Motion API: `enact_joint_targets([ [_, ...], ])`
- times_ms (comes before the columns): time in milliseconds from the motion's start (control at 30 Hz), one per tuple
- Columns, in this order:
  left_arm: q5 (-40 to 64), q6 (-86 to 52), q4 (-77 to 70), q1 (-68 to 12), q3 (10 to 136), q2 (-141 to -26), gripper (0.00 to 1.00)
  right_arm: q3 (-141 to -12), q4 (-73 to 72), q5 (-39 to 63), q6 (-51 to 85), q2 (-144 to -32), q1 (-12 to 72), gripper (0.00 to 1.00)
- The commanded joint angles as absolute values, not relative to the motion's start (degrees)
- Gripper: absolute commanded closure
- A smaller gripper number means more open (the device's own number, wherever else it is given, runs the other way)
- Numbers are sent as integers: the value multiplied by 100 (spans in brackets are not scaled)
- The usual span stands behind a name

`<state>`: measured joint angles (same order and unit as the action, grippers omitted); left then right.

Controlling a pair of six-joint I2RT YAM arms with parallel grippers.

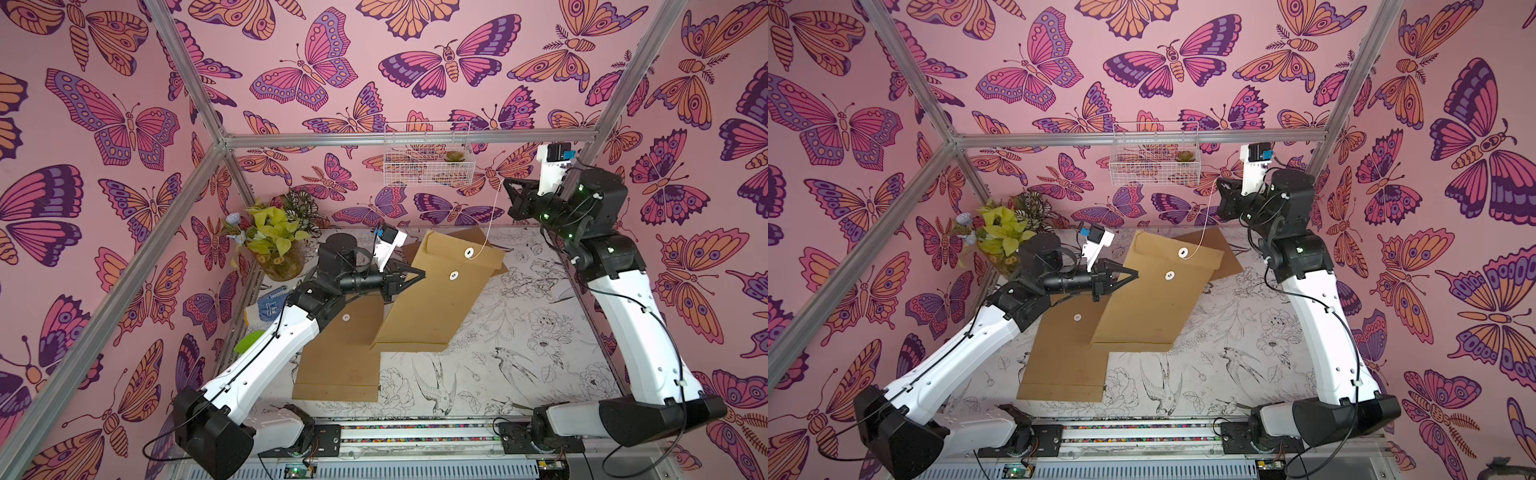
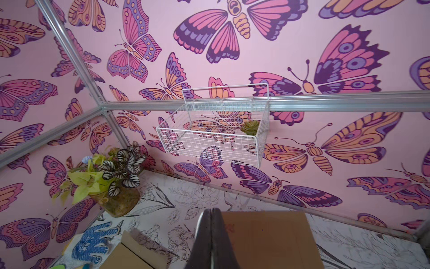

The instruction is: Open the file bag

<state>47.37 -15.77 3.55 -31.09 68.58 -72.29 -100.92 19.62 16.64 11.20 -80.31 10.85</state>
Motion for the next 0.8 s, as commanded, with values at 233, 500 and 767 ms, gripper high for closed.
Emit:
enact_joint_targets([
  [233, 5056, -1259, 200, -3136, 6899, -7188, 100, -9967, 2513, 2084, 1398, -8767, 936, 69],
  [500, 5775, -2264, -1423, -2819, 6474, -7150, 100, -9025, 2571, 2448, 1879, -8807, 343, 39],
  [767, 5908, -2321, -1567, -2495, 6621, -7124, 100, -8501, 2597, 2352, 1959, -8722, 124, 22],
])
